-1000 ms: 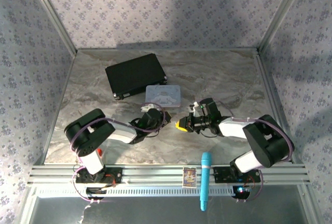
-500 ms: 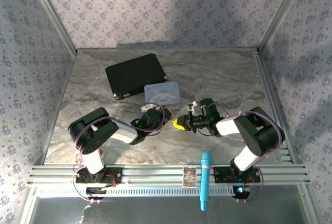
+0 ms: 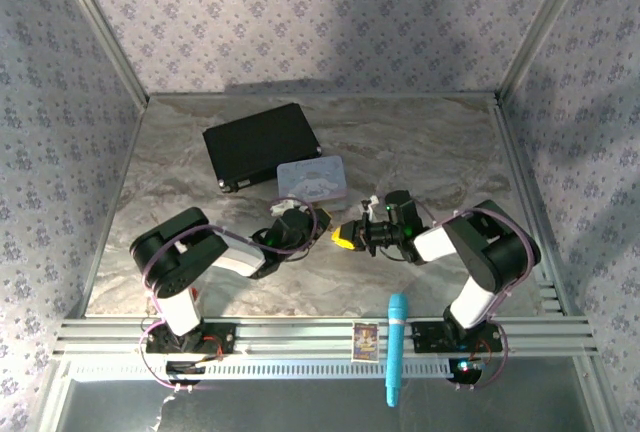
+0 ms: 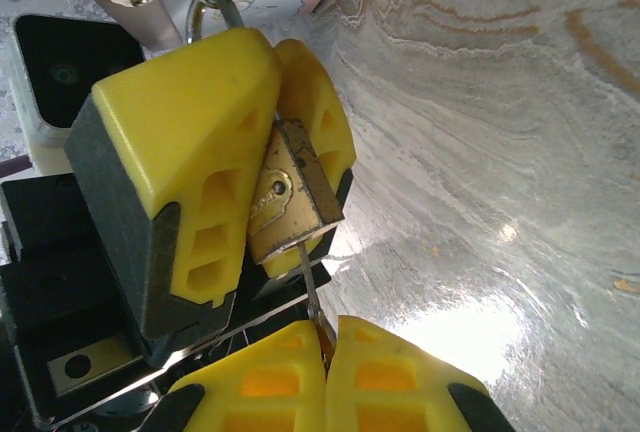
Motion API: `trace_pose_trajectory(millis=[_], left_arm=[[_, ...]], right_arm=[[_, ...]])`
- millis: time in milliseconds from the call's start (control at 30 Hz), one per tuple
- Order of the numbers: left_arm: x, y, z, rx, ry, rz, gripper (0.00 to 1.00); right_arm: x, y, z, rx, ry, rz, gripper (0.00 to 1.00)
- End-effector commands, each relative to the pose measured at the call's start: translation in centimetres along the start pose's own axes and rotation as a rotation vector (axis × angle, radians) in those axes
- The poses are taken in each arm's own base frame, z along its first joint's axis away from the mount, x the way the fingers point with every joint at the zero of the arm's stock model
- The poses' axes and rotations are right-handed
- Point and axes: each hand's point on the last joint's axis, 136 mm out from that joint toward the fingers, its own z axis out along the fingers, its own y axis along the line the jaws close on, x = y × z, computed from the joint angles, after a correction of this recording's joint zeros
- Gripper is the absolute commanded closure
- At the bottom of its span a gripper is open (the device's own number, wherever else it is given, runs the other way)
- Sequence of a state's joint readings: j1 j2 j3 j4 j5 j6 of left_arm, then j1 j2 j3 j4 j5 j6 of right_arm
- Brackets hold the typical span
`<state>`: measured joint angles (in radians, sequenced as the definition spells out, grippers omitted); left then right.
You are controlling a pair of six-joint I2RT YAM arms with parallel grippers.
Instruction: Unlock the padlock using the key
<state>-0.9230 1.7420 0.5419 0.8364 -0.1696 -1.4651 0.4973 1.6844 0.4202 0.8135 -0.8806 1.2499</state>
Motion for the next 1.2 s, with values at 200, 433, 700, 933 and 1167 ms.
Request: trace_pose_trajectory(millis=[200, 433, 700, 933, 1167], left_arm=[[2.0, -0.7, -0.4, 0.009, 0.101, -0.075, 0.85], [2.3, -1.1, 0.0, 0.011, 0.115, -0.073, 0.79], [2.7, -0.2, 0.7, -0.049, 0.124, -0.079, 0.85], [3.7, -0.6, 1.1, -0.020, 0.154, -0.132, 0.89], [4.1, -0.6, 1.0, -0.061, 0.165, -0.109, 0.98]], right_arm=[[-2.1, 1.6, 0.1, -0.096, -0.087, 0.002, 1.00], [-3.3, 2.3, 0.3, -0.161, -0.153, 0.063, 1.00], [-3.4, 2.3, 0.4, -0.163, -0.212, 0.081, 1.00], [-4.3, 3.5, 0.4, -0.201, -0.259, 0.058, 1.00], [-5.0, 5.0, 0.6, -0.244, -0.262, 0.055, 1.00]])
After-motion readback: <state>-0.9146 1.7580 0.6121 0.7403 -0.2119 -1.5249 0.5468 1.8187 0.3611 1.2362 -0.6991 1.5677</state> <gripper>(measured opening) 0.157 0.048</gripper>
